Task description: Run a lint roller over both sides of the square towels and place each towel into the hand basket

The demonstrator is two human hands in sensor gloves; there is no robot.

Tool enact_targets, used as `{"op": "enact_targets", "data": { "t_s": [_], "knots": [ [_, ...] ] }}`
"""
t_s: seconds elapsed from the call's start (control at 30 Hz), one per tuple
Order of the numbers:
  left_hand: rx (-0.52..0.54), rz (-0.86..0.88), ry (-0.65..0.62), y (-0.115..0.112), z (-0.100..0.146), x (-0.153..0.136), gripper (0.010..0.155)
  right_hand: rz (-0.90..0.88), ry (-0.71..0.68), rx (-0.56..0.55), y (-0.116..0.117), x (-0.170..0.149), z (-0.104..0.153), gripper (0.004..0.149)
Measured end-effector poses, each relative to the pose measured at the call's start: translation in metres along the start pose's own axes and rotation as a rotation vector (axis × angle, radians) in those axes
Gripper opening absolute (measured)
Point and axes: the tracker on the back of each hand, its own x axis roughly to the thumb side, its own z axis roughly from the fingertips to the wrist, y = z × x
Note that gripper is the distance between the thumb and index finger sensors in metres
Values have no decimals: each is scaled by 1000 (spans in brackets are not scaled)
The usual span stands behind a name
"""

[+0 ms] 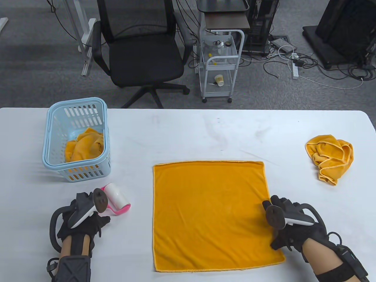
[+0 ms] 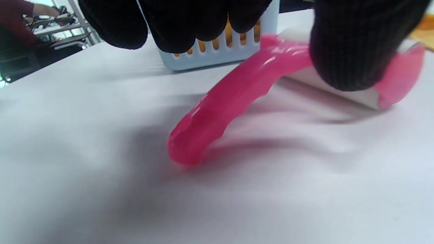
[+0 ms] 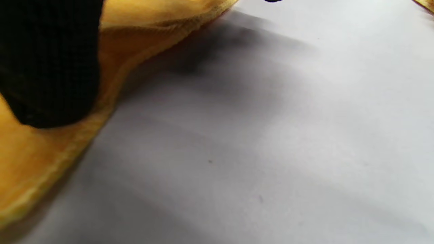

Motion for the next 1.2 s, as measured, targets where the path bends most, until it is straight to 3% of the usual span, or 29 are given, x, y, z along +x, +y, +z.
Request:
{"op": "enact_targets", "data": {
  "t_s": [0.27,0.43,0.53,0.63,0.67,0.77,0.9,1.03,1.2],
  "knots": [
    [-19,12,60,-13,-21,5,56,69,9,32,3,4,4,130],
    [30,125,-116,12,1,24,50,46,7,37,3,2,3,129],
    [78,129,-302,36,30,63,51,51,0,31,2,3,3,129],
    [87,118,-488,53,58,123,51,53,-2,28,3,4,3,129],
    [90,93,-568,57,71,158,51,52,-2,28,3,3,3,129],
    [75,52,-701,55,89,212,52,47,-2,27,3,3,3,129],
    [28,-31,-885,32,112,289,54,38,0,27,2,3,3,129],
    [-10,-116,-967,5,124,329,56,29,0,30,2,3,3,129],
    [-1,-234,-932,-8,123,330,58,29,0,28,2,2,3,128]
  ]
}}
